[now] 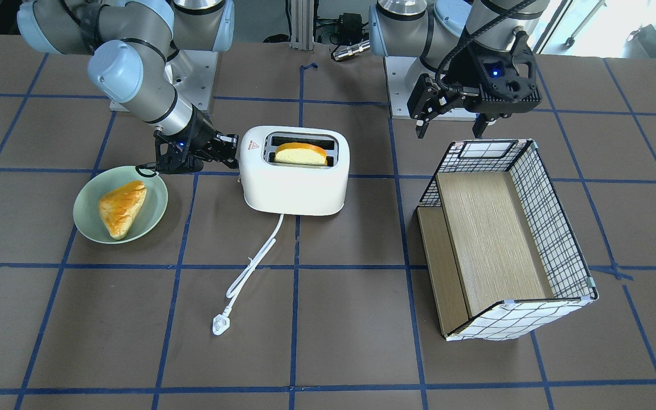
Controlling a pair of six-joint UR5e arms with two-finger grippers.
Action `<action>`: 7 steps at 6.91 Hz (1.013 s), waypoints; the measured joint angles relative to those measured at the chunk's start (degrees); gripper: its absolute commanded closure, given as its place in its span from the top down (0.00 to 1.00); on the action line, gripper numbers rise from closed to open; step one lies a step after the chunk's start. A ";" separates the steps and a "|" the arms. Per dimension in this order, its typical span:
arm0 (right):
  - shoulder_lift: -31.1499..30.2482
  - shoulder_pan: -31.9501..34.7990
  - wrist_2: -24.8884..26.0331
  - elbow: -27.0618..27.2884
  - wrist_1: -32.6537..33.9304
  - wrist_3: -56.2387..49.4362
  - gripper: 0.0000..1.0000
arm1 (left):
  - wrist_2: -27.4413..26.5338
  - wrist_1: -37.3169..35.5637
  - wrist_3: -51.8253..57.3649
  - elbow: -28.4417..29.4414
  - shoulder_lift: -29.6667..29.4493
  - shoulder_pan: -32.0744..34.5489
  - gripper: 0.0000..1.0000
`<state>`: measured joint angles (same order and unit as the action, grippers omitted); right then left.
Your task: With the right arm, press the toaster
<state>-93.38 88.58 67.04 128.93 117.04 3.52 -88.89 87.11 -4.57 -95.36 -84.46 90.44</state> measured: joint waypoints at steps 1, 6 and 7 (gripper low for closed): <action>0.71 0.00 0.14 0.01 -0.02 0.02 0.00 | -0.01 -0.01 0.00 0.00 0.00 0.00 1.00; 0.76 -0.10 8.88 -4.48 -1.64 1.65 0.04 | -0.01 0.02 0.00 0.00 0.00 0.00 1.00; 0.33 0.02 12.52 -8.01 -4.16 1.66 0.06 | -0.03 0.04 0.00 0.00 0.00 0.00 1.00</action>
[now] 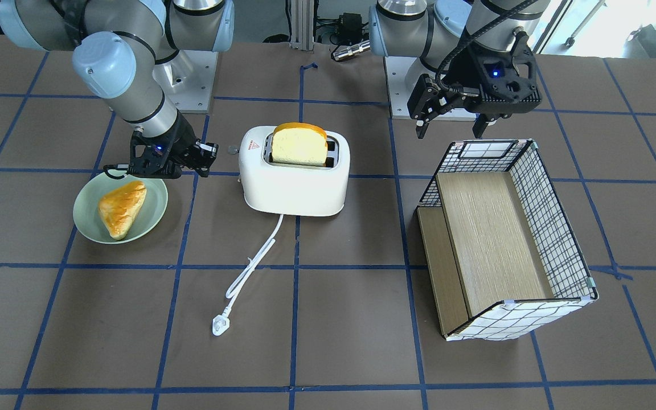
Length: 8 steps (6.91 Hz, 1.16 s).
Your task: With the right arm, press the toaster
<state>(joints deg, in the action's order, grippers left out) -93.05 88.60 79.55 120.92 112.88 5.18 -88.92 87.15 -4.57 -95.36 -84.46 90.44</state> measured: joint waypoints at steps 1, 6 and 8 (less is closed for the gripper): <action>-0.28 0.15 3.12 -3.67 -3.06 -0.13 0.10 | -0.01 -0.02 0.00 0.00 0.00 0.00 1.00; -2.57 0.30 8.75 -12.79 -7.19 -4.75 1.00 | 0.00 0.02 0.03 0.00 0.00 0.00 1.00; -2.46 0.37 10.03 -15.42 -7.17 -6.69 1.00 | 0.00 0.02 0.01 0.00 0.00 0.00 1.00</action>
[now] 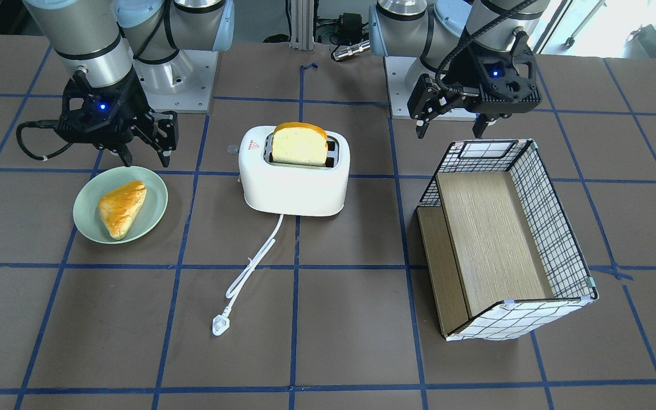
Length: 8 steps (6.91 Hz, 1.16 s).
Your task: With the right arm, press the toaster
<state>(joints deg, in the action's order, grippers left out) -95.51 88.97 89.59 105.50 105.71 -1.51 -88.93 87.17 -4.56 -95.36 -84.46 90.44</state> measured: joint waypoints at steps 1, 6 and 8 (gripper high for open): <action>0.13 0.00 0.31 -1.00 -0.53 -0.32 1.00 | 0.02 -0.01 0.00 0.00 0.00 0.00 1.00; 1.33 0.09 0.38 -10.86 -13.91 -2.79 1.00 | 0.00 -0.02 -0.01 0.00 0.00 0.00 1.00; 3.39 0.14 0.54 -15.70 -18.55 -3.04 1.00 | 0.06 -0.05 -0.01 0.00 0.00 0.00 1.00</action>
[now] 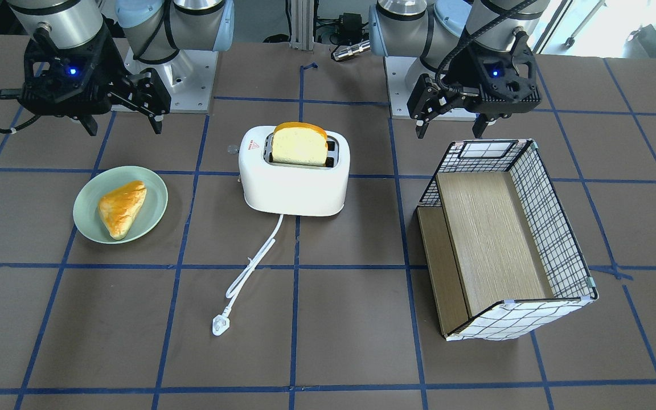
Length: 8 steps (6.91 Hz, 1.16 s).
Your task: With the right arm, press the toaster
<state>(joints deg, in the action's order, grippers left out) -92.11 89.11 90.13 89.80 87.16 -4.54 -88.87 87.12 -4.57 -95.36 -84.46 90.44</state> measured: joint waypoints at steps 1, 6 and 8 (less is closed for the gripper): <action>1.60 0.01 0.06 -2.83 -1.93 -0.04 1.00 | -0.02 0.01 0.00 0.00 0.00 0.00 1.00; 3.91 0.17 0.29 -6.95 -0.98 1.46 1.00 | -0.08 0.00 0.00 0.00 0.00 0.00 1.00; 3.88 0.01 0.06 -6.66 0.08 2.44 1.00 | -0.06 -0.02 0.00 0.00 0.00 0.00 1.00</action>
<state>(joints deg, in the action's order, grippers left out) -88.23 89.11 90.18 83.14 87.24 -2.10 -88.93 87.10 -4.57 -95.36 -84.47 90.44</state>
